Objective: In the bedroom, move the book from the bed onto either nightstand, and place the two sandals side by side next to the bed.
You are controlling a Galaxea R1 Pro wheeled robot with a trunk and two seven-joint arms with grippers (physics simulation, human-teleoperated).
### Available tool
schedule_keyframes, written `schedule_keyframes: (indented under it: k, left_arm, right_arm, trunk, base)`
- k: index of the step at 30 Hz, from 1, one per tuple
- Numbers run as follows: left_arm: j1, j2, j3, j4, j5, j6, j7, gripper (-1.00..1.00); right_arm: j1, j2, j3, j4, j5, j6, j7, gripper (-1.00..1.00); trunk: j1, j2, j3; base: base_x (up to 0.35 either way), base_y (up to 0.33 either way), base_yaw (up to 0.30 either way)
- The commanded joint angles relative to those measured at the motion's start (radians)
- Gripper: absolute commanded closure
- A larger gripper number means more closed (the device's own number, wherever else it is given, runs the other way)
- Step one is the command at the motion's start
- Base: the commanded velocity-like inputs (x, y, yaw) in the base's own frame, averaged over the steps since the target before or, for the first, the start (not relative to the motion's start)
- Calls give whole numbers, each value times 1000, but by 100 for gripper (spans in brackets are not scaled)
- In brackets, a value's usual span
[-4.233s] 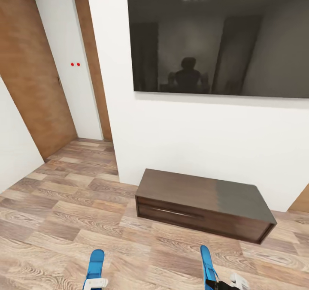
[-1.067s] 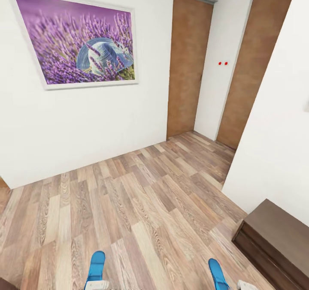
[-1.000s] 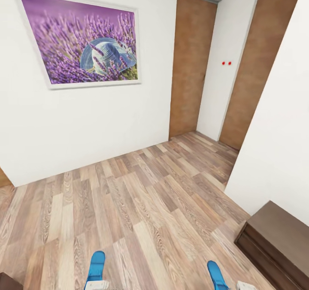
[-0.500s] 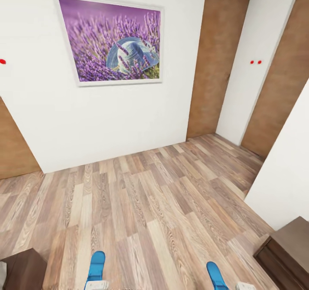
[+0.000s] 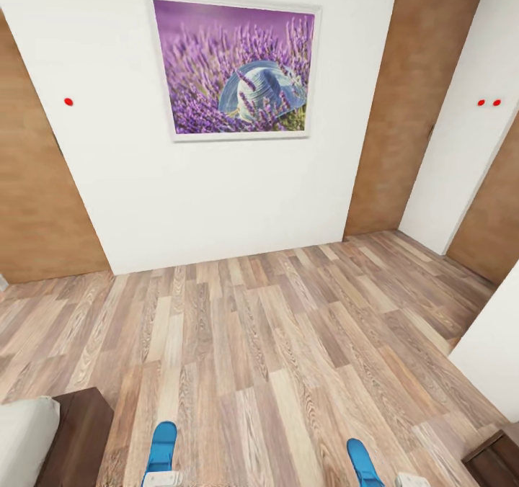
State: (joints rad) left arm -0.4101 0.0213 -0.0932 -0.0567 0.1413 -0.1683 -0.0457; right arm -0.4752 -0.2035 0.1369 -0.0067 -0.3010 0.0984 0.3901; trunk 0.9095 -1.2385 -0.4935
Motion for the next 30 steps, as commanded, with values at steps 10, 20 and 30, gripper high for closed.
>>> schedule_keyframes:
  k: [10, 20, 30]
  left_arm:
    - [-1, 0, -8, 1, 11, -3, -3, 100]
    - [-1, 0, -8, 1, 11, -3, -3, 100]
    - [-1, 0, -8, 1, 11, -3, -3, 100]
  right_arm:
    - [0, -3, 6, -9, -13, 6, 146, 100]
    - [0, -2, 6, -5, -13, 5, 180, 100]
    - [0, -2, 6, -4, -14, 4, 179, 100]
  trunk:
    - [0, -1, -5]
    - [0, -1, -8]
    - [0, -1, -9]
  base:
    - [0, 0, 290]
    - [0, 0, 237]
    - [0, 0, 8]
